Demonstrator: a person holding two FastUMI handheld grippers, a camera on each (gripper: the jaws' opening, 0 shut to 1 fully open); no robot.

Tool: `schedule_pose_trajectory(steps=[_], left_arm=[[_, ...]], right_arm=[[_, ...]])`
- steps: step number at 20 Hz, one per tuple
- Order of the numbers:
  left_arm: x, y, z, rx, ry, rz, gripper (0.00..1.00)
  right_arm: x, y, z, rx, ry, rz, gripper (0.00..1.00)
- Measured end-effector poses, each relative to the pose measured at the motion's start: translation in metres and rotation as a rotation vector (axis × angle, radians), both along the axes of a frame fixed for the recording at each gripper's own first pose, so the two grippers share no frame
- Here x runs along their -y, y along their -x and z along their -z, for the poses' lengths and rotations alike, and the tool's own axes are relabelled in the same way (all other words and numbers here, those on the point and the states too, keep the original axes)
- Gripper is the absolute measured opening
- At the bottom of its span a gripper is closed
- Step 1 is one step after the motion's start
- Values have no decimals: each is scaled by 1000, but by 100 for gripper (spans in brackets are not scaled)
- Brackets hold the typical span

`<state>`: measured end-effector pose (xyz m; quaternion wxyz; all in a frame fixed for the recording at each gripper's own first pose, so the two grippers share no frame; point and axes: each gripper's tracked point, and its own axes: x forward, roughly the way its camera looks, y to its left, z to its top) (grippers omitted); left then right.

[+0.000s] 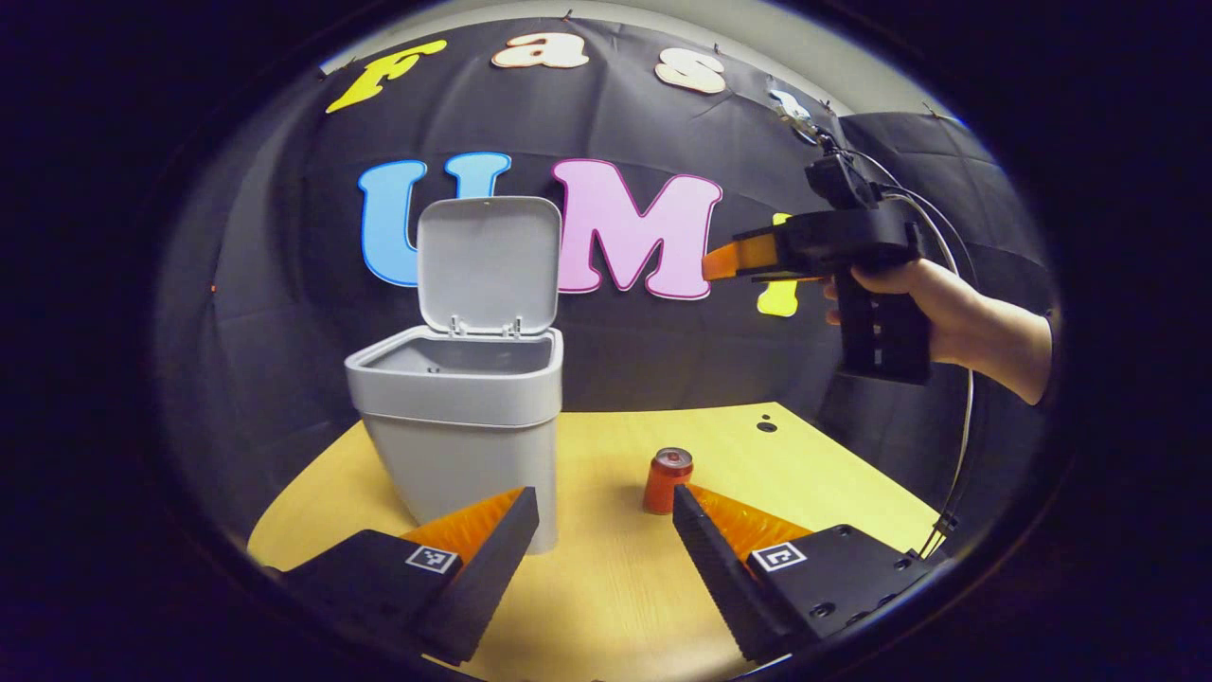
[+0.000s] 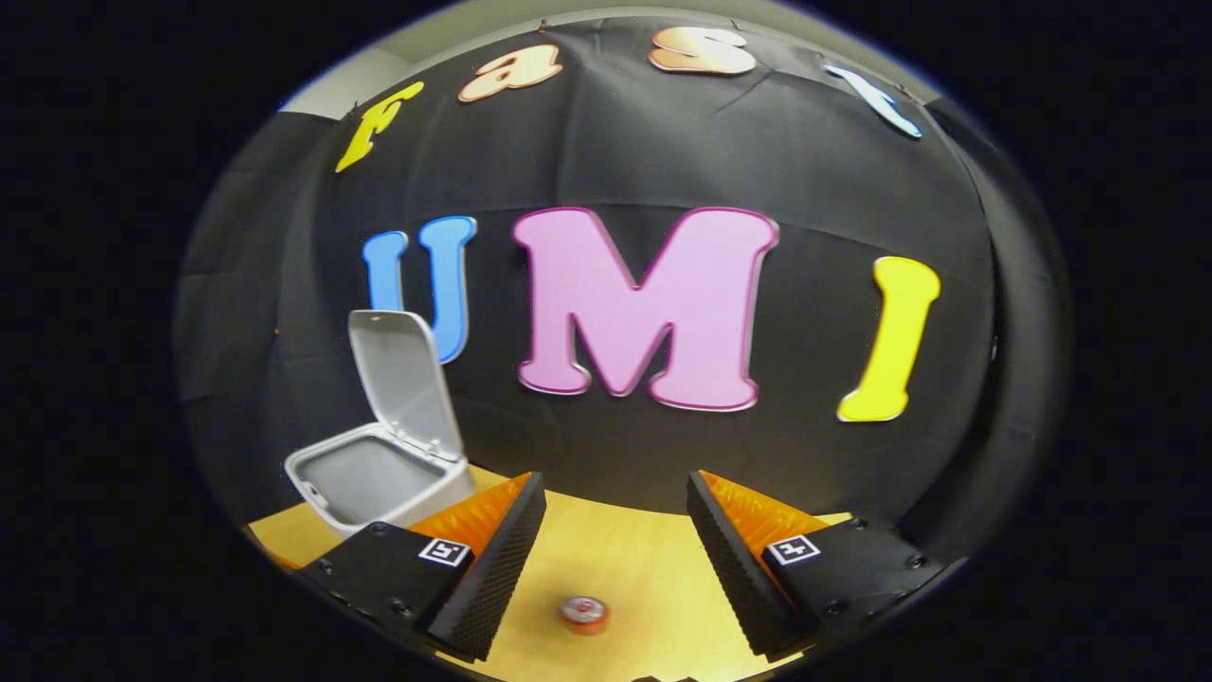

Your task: Press the lid of the desktop garbage bin to open it, pick up the crumpled paper on the desktop and throw it into the bin, then pick up the pop can on the desktop and drop it into the bin, and finally close the garbage bin lid.

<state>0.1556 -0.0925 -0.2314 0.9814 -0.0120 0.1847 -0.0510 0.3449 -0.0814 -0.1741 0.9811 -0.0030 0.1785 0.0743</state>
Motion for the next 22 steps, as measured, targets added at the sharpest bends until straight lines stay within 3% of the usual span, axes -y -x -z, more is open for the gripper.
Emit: schedule_pose_trajectory(steps=[5, 9, 14, 18, 22], left_arm=[[43, -60, 52, -13, -36, 74, 96], [71, -100, 103, -49, -52, 113, 97], [89, -134, 155, -77, -88, 141, 96], [88, -159, 180, -76, -132, 116, 97], [98, -180, 191, -66, -100, 129, 97]], right_arm=[[92, 5, 11, 22, 38, 130, 97], [136, 12, 31, 25, 56, 194, 97], [172, 28, 68, -29, 81, 228, 97], [180, 40, 107, -99, 19, 264, 97], [182, 47, 136, -156, 9, 254, 97]])
